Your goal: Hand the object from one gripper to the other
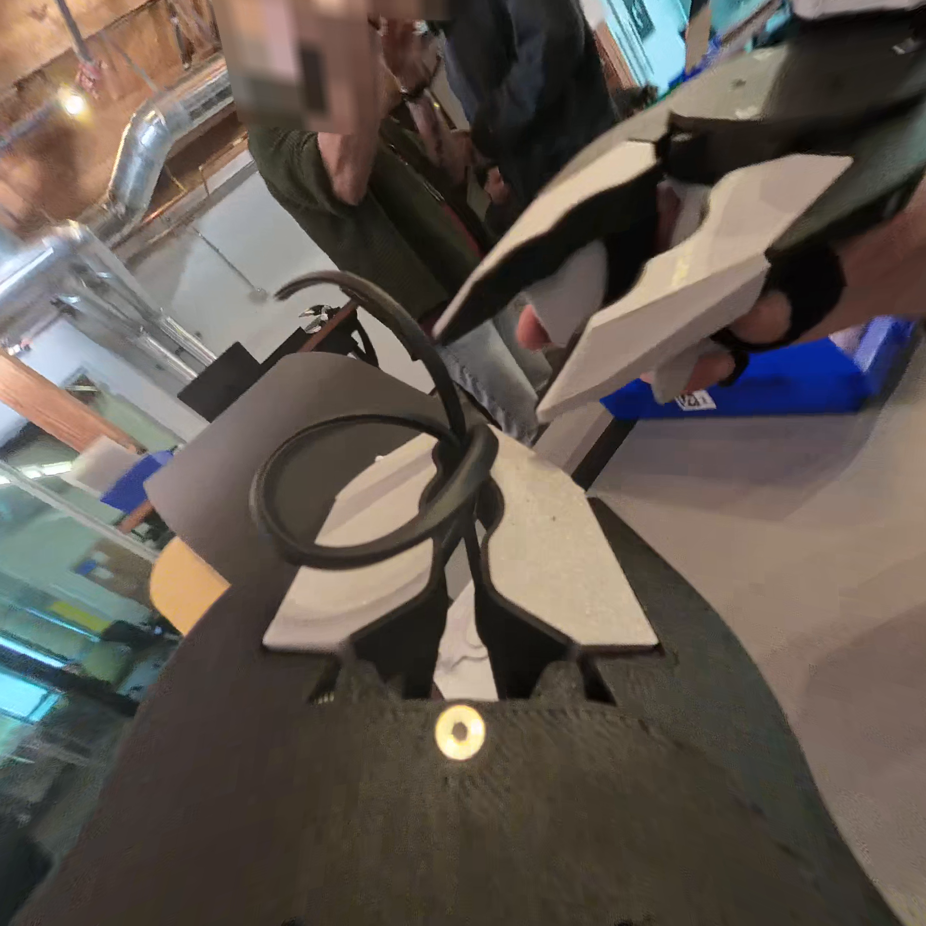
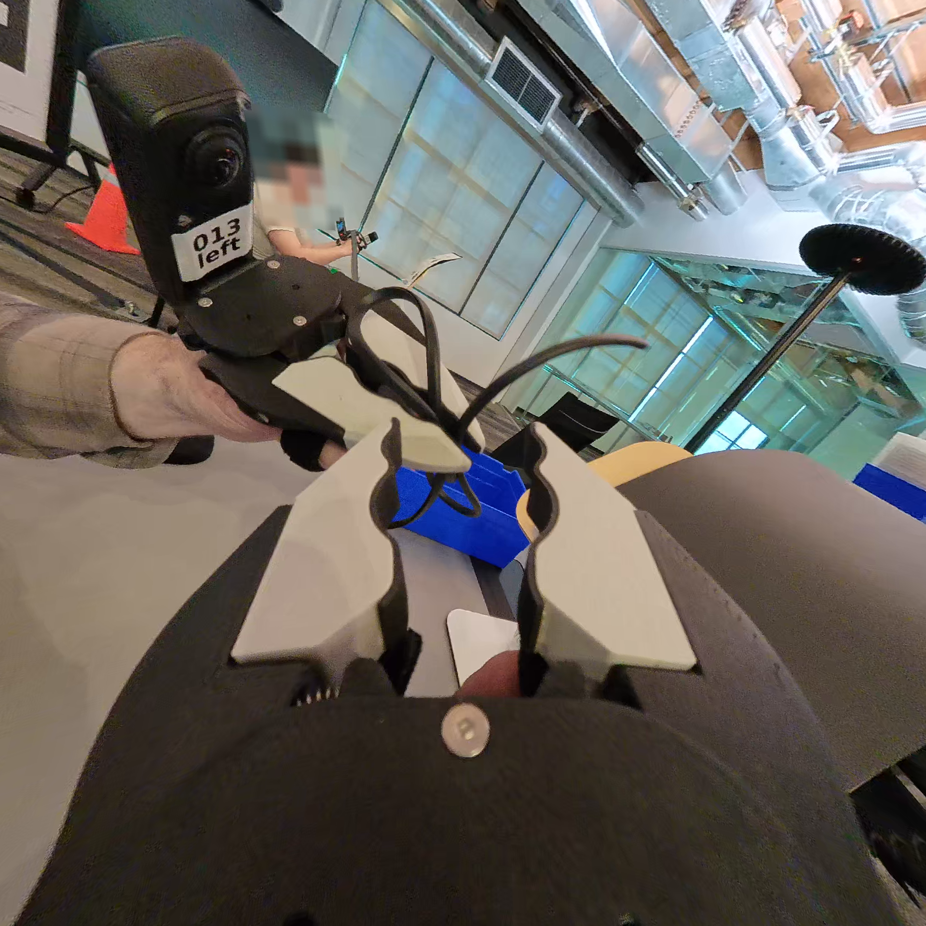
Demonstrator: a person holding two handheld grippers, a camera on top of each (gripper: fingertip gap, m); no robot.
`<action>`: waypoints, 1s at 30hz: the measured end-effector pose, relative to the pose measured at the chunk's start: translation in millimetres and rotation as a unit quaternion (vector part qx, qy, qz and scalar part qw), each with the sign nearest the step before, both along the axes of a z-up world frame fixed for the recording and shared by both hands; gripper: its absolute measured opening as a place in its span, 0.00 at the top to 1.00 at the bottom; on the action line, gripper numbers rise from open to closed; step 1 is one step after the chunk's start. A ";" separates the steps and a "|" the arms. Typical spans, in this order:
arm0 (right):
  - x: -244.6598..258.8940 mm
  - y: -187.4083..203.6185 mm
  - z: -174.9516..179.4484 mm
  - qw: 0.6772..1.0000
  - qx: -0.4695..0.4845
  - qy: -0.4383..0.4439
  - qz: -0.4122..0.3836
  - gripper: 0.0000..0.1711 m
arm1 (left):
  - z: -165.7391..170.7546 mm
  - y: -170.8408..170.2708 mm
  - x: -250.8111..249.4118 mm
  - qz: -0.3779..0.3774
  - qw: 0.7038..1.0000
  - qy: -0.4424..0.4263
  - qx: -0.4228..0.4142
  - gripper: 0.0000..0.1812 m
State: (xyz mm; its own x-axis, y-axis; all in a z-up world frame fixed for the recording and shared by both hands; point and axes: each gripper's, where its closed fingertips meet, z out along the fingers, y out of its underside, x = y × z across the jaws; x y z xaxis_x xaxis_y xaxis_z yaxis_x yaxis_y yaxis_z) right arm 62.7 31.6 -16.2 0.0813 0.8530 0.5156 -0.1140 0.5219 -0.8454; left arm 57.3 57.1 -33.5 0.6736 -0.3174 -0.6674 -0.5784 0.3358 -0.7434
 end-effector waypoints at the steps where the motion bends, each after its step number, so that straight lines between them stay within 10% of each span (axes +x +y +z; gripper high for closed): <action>1: -1.5 -2.9 -1.8 1.000 0.002 -0.005 0.006 0.70 | -2.8 -1.0 4.7 0.000 1.000 0.024 0.002 0.96; 6: -9.6 -19.2 -10.5 0.999 -0.012 -0.023 0.046 0.61 | -13.8 -1.7 18.9 0.008 0.996 0.093 0.004 0.96; 18: -13.8 -23.5 -11.7 0.999 0.024 -0.015 0.020 0.95 | -27.6 3.3 21.2 0.013 0.993 0.118 -0.019 0.97; 30: -6.1 -22.3 -8.9 0.998 -0.009 -0.009 0.058 0.97 | -29.5 0.4 25.9 -0.025 0.995 0.078 -0.050 0.97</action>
